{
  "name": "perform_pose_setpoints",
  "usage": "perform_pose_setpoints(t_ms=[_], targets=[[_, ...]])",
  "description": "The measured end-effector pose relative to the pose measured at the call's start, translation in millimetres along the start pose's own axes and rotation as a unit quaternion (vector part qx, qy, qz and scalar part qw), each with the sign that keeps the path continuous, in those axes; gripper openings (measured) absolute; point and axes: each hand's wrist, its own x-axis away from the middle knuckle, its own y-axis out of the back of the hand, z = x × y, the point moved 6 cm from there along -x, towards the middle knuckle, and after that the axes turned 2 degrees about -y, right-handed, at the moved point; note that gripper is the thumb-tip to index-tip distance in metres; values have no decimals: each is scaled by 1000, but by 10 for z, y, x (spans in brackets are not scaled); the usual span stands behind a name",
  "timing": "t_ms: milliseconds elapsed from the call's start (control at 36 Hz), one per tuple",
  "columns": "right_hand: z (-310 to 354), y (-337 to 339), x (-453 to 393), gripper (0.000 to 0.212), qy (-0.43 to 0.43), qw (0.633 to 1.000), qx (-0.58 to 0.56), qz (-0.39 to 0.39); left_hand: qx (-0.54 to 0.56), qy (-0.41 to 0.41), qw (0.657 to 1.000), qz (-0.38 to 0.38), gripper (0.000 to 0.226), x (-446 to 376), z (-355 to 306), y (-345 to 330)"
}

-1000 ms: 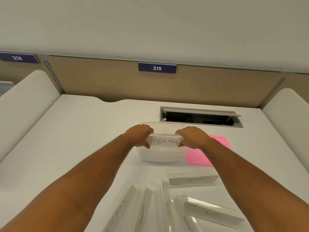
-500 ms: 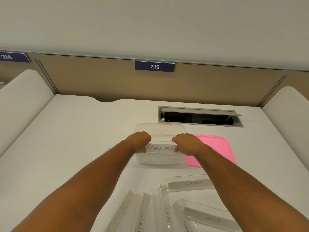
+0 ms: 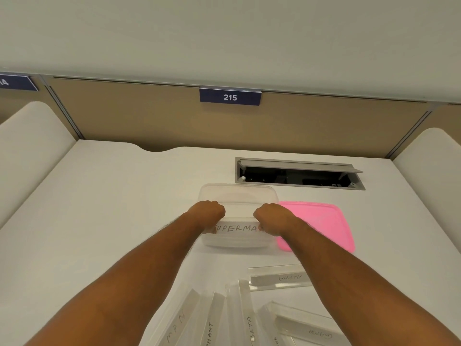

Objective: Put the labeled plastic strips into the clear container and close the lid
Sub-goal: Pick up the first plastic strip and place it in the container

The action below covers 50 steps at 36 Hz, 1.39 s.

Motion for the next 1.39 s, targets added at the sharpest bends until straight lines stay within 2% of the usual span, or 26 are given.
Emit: perform_pose_setpoints(t_ms=[333, 639, 833, 917, 1000, 1056, 1139, 1250, 1389], targets=[[15, -84, -88, 18, -23, 998, -49, 16, -7, -9, 1000, 26, 10, -61, -13, -42], [11, -138, -146, 17, -36, 997, -70, 16, -13, -16, 999, 27, 19, -95, -5, -91], [15, -143, -158, 15, -37, 997, -68, 9, -13, -12, 999, 34, 8, -80, -27, -58], [12, -143, -155, 13, -38, 997, -67, 9, -4, -8, 999, 40, 20, -72, -28, -53], [1, -131, -153, 12, -38, 997, -70, 5, 10, -3, 999, 34, 10, -82, -11, -59], [-13, -119, -146, 13, -37, 997, -72, 0, 19, -7, 999, 30, 23, -110, -1, -88], [-38, -98, -129, 19, -36, 996, -77, -10, 25, -10, 999, 20, 25, -124, 1, -83], [-70, -53, -82, 23, -33, 995, -82, -36, 47, -11, 999, -8, 48, -116, -5, -46], [-89, 21, 21, 31, -35, 993, -90, -73, 86, -4, 995, -57, 47, -51, -55, 47]])
